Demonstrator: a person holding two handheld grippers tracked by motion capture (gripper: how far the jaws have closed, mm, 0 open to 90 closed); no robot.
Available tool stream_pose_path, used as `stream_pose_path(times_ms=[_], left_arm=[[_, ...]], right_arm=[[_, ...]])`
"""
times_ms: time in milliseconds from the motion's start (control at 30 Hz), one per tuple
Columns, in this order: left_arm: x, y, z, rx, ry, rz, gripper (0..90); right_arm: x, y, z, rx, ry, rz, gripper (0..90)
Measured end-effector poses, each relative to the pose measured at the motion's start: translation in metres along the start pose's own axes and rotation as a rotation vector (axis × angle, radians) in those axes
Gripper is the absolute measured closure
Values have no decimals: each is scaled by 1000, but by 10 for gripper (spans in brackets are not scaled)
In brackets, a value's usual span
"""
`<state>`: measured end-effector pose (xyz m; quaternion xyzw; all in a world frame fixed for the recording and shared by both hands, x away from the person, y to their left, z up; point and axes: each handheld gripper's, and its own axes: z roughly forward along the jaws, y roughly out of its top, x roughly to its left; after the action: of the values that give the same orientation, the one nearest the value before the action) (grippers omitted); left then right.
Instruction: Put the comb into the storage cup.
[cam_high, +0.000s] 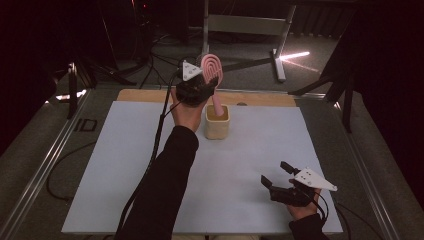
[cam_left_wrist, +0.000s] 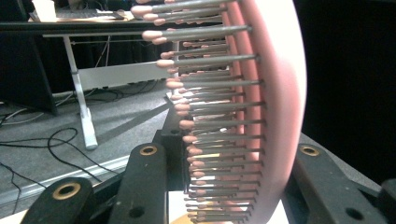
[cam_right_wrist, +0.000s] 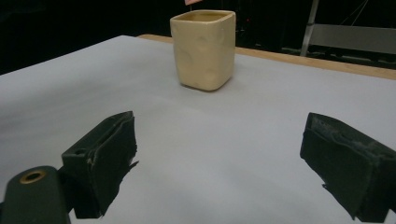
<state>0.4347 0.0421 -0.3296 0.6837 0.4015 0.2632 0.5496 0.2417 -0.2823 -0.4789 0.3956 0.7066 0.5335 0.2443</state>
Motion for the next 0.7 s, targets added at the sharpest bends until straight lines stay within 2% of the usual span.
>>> stream_pose_path(times_ms=[233, 400, 700], left_arm=[[-2, -3, 5, 10, 6, 8, 640], [-2, -4, 7, 6, 0, -4, 641], [-5, -6, 11, 10, 0, -1, 640]], right_arm=[[-1, 0, 0, -1, -3, 3, 105], [0, 0, 0, 1, -4, 2, 105], [0, 0, 1, -1, -7, 4, 105]])
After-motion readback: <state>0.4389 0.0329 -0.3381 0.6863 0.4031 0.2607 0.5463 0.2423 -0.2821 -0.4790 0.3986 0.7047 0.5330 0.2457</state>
